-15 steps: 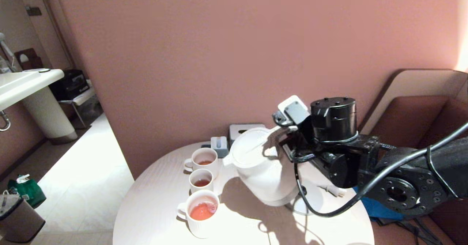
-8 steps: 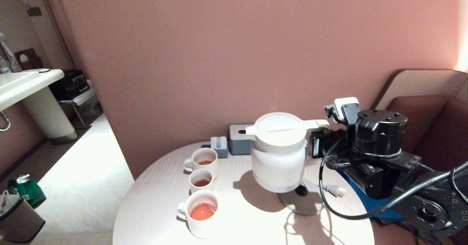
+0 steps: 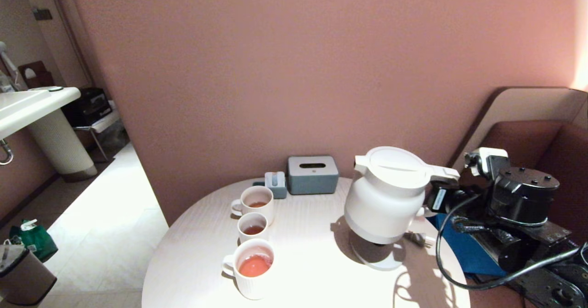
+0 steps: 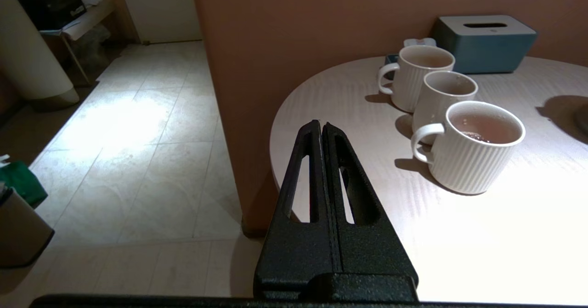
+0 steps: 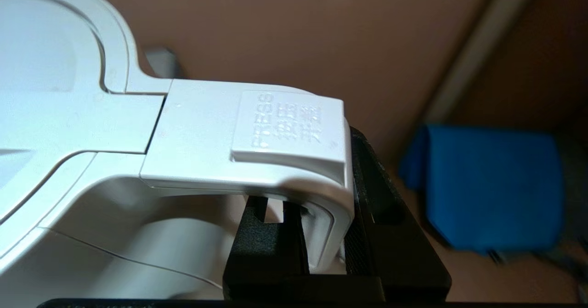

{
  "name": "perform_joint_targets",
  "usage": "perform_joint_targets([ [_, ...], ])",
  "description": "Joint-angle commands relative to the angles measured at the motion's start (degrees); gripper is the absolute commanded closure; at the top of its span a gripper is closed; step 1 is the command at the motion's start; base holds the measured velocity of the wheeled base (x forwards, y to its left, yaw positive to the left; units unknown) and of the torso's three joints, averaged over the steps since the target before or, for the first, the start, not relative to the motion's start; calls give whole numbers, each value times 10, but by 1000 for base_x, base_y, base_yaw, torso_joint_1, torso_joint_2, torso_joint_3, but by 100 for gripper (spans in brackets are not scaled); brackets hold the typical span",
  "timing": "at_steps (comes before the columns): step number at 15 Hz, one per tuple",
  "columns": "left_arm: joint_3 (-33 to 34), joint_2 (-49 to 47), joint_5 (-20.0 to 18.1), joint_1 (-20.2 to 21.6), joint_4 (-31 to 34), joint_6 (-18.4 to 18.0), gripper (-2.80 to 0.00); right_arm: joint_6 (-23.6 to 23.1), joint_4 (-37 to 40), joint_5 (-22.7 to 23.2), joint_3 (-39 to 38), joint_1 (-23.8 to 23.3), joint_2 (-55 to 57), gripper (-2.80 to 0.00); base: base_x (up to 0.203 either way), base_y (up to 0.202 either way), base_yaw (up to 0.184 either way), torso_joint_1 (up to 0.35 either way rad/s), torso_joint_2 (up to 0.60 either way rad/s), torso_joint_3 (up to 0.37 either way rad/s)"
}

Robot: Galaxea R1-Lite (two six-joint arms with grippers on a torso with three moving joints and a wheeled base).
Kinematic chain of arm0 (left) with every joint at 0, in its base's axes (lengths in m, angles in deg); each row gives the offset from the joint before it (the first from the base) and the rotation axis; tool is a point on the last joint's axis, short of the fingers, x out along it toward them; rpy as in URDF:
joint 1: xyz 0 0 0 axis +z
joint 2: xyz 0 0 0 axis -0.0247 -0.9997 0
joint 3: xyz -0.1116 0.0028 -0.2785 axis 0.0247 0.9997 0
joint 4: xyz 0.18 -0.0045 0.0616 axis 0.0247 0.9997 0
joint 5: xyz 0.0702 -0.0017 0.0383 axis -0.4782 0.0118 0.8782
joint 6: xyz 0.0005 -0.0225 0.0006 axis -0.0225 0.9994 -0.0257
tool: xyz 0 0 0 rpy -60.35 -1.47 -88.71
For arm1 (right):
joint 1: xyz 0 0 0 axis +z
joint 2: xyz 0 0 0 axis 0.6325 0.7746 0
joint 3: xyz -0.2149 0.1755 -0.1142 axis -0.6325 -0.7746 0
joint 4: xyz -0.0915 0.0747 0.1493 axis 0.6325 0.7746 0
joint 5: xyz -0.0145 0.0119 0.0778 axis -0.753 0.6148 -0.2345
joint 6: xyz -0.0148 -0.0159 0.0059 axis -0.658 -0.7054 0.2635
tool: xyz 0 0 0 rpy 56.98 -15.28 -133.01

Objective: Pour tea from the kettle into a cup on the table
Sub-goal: Put down the kettle on the table

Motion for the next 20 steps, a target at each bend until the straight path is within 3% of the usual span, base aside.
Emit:
perform_joint_targets([
  [1, 0, 0, 0, 0, 0, 0, 0, 5, -50, 8, -36, -21, 61, 0, 0, 0, 0, 0, 0, 0],
  [3, 0, 0, 0, 0, 0, 0, 0, 3, -144, 9, -52, -31, 119, 0, 0, 0, 0, 0, 0, 0],
  [5, 0, 0, 0, 0, 0, 0, 0, 0, -188, 9, -65, -43, 164, 0, 0, 0, 0, 0, 0, 0],
  [20, 0, 0, 0, 0, 0, 0, 0, 11, -194, 10, -54, -48, 216, 0, 0, 0, 0, 0, 0, 0],
])
